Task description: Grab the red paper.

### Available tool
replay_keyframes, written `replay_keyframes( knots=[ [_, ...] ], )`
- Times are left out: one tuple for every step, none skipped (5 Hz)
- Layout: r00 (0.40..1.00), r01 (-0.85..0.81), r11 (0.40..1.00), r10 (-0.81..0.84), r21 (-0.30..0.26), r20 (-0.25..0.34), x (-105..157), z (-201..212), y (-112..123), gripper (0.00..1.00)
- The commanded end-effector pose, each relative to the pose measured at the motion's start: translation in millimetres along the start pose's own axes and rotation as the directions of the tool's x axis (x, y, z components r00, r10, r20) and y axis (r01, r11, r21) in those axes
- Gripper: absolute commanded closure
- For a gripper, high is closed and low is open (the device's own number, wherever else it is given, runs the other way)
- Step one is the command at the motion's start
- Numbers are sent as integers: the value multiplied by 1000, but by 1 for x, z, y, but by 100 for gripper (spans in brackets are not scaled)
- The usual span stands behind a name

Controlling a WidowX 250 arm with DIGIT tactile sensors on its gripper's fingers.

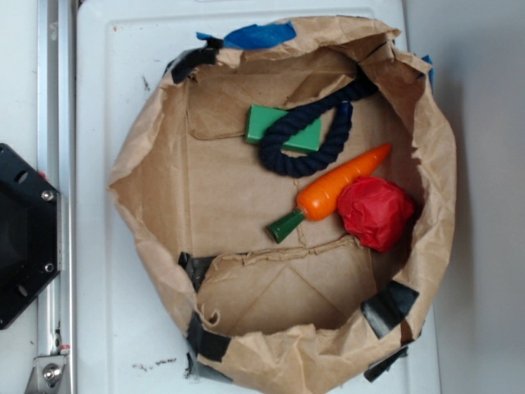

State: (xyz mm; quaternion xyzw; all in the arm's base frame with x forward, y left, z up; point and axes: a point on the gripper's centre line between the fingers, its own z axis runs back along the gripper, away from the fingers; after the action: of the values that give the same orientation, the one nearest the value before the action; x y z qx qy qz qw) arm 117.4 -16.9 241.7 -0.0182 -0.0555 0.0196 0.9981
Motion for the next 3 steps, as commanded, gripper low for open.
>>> replay_keyframes(
  knots=[
    [1000, 0, 1000, 0, 0, 0, 0, 0, 0, 0],
    [998, -19, 995, 14, 94, 57, 47, -29, 10, 0],
    [994, 13, 991, -28, 135, 110, 98, -43, 22, 0]
  ],
)
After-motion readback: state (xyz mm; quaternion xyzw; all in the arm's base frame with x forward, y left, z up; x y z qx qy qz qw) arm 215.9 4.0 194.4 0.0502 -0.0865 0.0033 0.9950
